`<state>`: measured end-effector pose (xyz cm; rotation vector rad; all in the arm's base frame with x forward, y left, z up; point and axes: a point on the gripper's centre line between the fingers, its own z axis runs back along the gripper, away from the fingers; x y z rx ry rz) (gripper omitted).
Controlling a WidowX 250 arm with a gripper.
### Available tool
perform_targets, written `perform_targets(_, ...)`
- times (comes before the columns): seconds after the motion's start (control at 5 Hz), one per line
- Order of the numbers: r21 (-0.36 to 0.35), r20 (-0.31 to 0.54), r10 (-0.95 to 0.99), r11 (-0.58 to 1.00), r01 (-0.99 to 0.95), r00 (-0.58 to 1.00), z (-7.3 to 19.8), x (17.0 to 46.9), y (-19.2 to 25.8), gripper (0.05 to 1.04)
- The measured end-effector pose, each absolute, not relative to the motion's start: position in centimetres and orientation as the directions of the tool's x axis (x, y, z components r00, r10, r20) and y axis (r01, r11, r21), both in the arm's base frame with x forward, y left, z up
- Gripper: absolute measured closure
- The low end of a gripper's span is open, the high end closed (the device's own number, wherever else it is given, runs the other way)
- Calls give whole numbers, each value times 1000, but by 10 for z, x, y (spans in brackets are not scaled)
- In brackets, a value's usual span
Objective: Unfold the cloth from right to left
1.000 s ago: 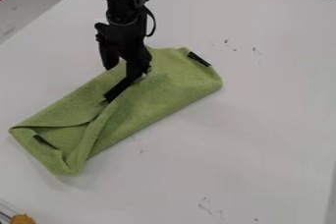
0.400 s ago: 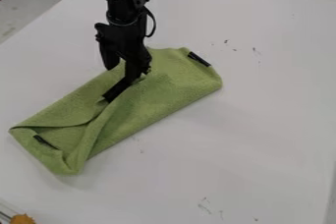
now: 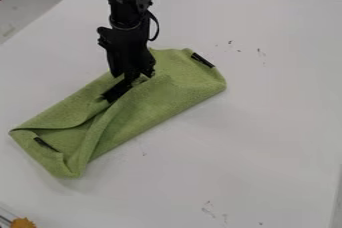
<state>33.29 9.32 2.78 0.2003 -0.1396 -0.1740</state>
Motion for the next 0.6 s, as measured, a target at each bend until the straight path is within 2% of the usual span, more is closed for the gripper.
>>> perform_targets(0.2, 204, 122, -177, 967, 149, 977, 27, 332, 92, 287)
perform_targets(0.4, 197, 114, -161, 971, 137, 980, 21, 330, 92, 134)
perform_targets(0.6, 194, 117, -159, 972, 134, 980, 21, 329, 91, 303)
